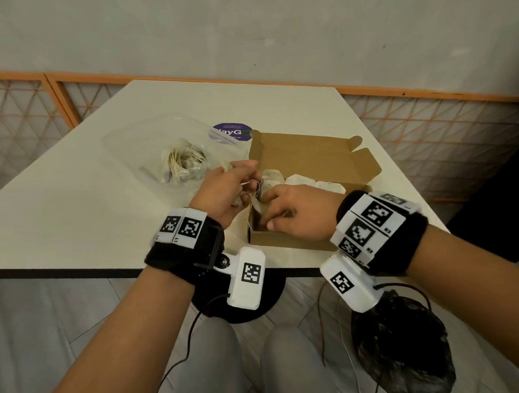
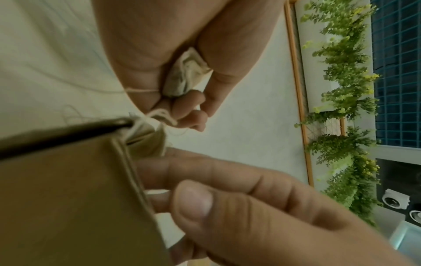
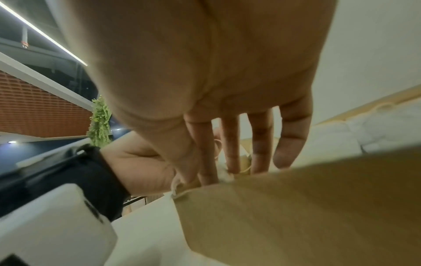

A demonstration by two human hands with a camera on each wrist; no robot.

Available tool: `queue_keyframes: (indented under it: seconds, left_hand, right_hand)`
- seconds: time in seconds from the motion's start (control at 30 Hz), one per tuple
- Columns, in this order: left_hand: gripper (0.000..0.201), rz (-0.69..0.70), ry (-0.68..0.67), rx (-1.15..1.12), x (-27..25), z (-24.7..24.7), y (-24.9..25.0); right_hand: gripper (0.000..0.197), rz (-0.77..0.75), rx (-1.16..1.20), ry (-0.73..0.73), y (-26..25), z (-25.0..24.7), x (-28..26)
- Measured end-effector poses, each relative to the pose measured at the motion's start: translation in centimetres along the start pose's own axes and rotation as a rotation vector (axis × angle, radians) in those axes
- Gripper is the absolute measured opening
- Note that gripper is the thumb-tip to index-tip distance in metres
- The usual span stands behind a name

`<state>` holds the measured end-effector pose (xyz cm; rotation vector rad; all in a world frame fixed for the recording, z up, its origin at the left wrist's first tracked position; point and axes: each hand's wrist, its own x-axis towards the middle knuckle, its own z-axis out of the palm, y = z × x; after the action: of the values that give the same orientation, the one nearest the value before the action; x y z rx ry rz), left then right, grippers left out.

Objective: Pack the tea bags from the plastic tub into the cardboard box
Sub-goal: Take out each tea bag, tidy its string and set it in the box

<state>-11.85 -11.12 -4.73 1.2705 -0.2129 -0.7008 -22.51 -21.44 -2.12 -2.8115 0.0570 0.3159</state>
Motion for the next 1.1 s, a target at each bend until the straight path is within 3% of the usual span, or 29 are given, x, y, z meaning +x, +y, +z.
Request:
queue_keyframes:
  seconds: [0.1,0.27,0.37,0.43,0.53,0.6,0.67,0.73,0.8,0.9,1.03,1.1]
  left_hand:
    - [0.011,-0.001,0.005,-0.009,-0.3,-0.4,-0.2]
    - [0.002,0.043,-0.038,0.143,-0.9,-0.8,-0.6]
    - [0.013,0.049,-0.081,0.299,-0.8,-0.9,-0.7]
    - [0.008,0.066,-0.071,0.375,-0.7,-0.9,-0.7]
    - [0.01,0.11,-0.021,0.442,-0.5,-0.9,-0.9]
    - [0.013,0.12,0.0,0.454,-0.4,-0.9,-1.1]
    - [0.014,0.111,0.009,0.433,-0.4,-0.9,-1.3]
    - [0.011,0.082,0.011,0.36,-0.4,-0.8,-1.3]
    - [0.021,0.049,0.02,0.27,-0.4,-1.0,-1.4]
    - [0.033,0.001,0.044,0.214,-0.5,-1.3,-2.2]
    - [0.027,-0.02,0.058,0.142,-0.5,-1.0,-2.7]
    - [0.027,-0.018,0.06,0.115,-0.6,-0.9,-2.7]
  right_hand:
    - [0.028,0.031,0.082,0.044,1.0,0.7,0.6]
    - [0.021,0.117,0.715,0.31,2.6,-0.2,0.6]
    - [0.018,0.08,0.981,0.276,2.9,-0.8,0.6]
    - [0.016,0.096,1.044,0.273,2.9,-0.7,0.8]
    - [0.014,0.168,0.987,0.339,2.6,-0.9,1.3]
    - [0.026,0.212,0.832,0.369,2.5,-1.5,1.7]
    - [0.03,0.24,0.639,0.289,2.4,-2.3,2.1]
    - [0.018,0.266,0.443,0.188,2.3,-3.2,2.4]
    - [0.009,0.299,0.352,0.177,2.0,-4.1,2.4]
    - [0.005,0.333,0.344,0.181,1.9,-4.6,2.4]
    - [0.006,0.381,0.516,-0.043,1.8,-3.6,2.8]
    - [0.009,0.419,0.526,-0.061,1.9,-2.9,3.4]
